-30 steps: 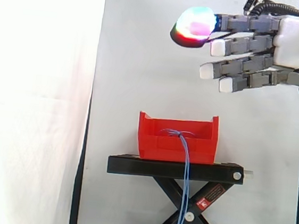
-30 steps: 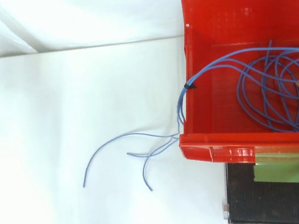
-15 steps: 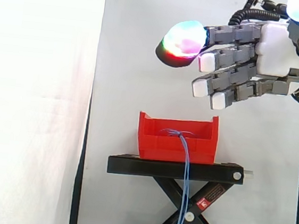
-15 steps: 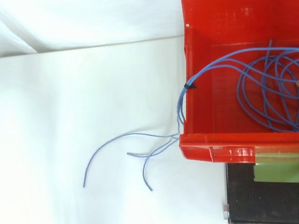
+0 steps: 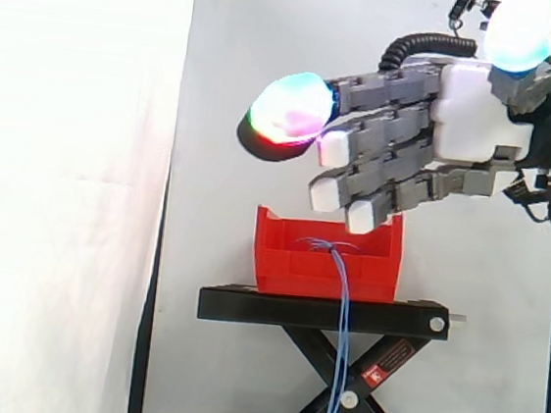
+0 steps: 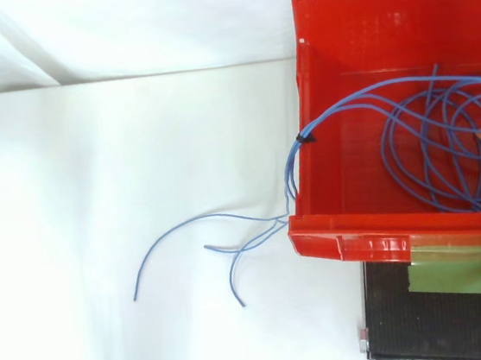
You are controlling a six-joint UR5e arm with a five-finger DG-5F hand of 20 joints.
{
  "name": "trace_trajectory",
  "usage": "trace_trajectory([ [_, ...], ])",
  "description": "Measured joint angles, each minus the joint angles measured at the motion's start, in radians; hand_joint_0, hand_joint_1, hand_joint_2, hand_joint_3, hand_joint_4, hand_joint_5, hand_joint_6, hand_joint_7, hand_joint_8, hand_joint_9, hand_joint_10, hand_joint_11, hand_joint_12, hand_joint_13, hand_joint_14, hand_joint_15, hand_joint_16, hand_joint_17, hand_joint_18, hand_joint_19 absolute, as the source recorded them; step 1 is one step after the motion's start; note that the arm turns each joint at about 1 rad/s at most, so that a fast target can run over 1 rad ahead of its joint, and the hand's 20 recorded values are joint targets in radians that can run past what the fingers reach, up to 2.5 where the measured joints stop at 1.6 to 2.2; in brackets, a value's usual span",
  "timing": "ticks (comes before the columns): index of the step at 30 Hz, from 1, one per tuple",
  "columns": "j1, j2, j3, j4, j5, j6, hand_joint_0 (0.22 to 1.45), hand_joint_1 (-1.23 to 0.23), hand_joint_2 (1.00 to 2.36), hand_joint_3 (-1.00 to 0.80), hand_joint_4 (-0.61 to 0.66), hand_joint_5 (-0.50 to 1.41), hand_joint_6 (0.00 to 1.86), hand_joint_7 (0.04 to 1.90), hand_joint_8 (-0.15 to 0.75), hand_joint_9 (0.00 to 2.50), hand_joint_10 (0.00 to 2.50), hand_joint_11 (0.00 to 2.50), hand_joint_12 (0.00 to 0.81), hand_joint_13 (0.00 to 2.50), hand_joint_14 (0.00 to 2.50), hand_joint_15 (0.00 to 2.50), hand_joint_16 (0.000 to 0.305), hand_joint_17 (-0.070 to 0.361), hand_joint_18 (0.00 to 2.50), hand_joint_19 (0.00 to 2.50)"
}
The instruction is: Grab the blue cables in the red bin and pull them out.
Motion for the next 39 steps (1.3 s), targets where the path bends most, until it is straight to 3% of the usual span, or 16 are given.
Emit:
trace_trajectory([
  [6, -0.004, -0.025, 0.018, 0.004, 0.018, -0.104, 0.80, -0.82, 1.00, -1.00, 0.15, 0.35, 0.01, 0.19, 0.232, 0.43, 0.01, 0.27, 0.318, 0.28, 0.01, 0.27, 0.043, 0.097, 0.26, 0.50],
  [12, -0.009, -0.028, 0.019, -0.002, 0.048, -0.259, 0.79, -0.81, 1.00, -1.00, 0.16, 0.34, 0.01, 0.19, 0.232, 0.42, 0.01, 0.25, 0.321, 0.27, 0.01, 0.26, 0.043, 0.097, 0.26, 0.50],
  [28, -0.057, -0.029, 0.019, -0.027, 0.056, -0.541, 0.79, -0.79, 1.00, -1.00, 0.15, 0.33, 0.01, 0.19, 0.231, 0.41, 0.01, 0.25, 0.320, 0.24, 0.01, 0.25, 0.043, 0.097, 0.24, 0.51],
  [34, -0.066, -0.030, 0.019, -0.012, 0.058, -0.695, 0.79, -0.79, 1.00, -1.00, 0.16, 0.34, 0.01, 0.20, 0.233, 0.42, 0.01, 0.25, 0.321, 0.24, 0.01, 0.25, 0.043, 0.096, 0.24, 0.51],
  [39, -0.067, -0.033, 0.019, -0.005, 0.080, -0.823, 0.79, -0.79, 1.00, -1.00, 0.17, 0.38, 0.01, 0.26, 0.233, 0.41, 0.01, 0.25, 0.321, 0.24, 0.01, 0.25, 0.043, 0.096, 0.24, 0.51],
])
